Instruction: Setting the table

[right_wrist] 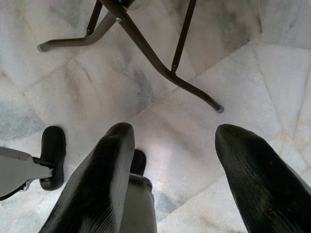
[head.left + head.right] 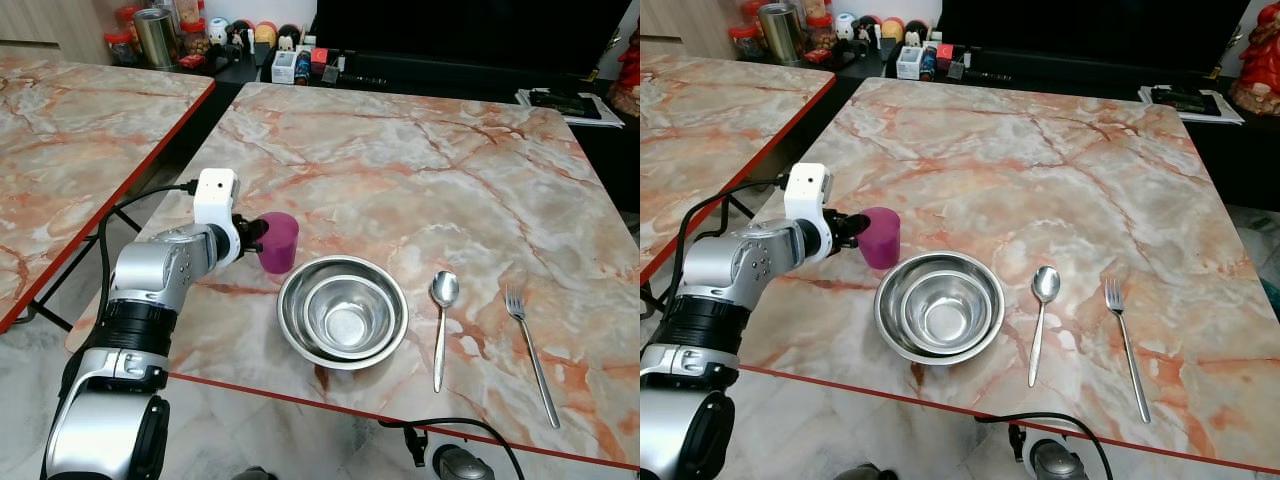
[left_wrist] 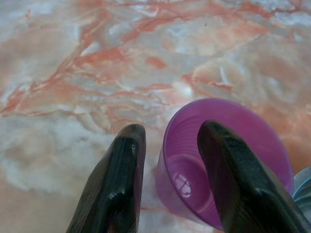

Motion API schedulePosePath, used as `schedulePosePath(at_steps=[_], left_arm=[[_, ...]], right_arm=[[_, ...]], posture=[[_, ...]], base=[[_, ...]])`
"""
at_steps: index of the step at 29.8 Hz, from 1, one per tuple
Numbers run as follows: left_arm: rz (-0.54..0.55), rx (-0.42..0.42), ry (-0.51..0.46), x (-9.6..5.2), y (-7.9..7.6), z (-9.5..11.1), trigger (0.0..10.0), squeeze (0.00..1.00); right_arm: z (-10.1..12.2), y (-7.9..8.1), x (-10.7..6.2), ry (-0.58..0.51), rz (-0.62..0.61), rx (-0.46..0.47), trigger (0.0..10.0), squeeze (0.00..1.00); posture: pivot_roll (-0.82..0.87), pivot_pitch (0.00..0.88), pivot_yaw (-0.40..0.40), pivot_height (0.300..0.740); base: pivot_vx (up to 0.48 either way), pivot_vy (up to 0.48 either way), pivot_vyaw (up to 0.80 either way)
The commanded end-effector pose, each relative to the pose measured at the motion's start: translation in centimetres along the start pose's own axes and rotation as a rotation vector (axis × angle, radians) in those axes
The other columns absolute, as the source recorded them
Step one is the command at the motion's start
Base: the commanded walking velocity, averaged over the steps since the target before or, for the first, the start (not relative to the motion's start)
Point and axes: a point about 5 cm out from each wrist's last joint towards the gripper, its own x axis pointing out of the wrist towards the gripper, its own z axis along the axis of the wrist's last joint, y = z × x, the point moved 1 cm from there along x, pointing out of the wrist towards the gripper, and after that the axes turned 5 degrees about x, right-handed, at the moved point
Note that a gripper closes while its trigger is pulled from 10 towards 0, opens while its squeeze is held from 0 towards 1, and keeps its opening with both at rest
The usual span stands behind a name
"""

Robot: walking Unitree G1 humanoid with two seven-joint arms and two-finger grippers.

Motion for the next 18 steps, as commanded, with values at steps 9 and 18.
schedulePosePath(at_steps=[9, 18], left_arm=[[0.010, 0.004, -0.117, -1.0, 0.1, 2.6, 10.0, 0.98], [0.397, 0.078, -0.536, -5.9, 4.7, 5.6, 10.0, 0.00]], right_arm=[[-0.1, -0.2, 0.0, 0.007, -0.012, 0.017, 10.0, 0.00], [-0.2, -0.4, 0.0, 0.006, -0.013, 0.016, 10.0, 0.00]], posture=[[0.14, 0.075, -0.037, 0.715], [0.14, 0.082, -0.045, 0.715]], base=[[0.000, 0.000, 0.00], [0.000, 0.000, 0.00]])
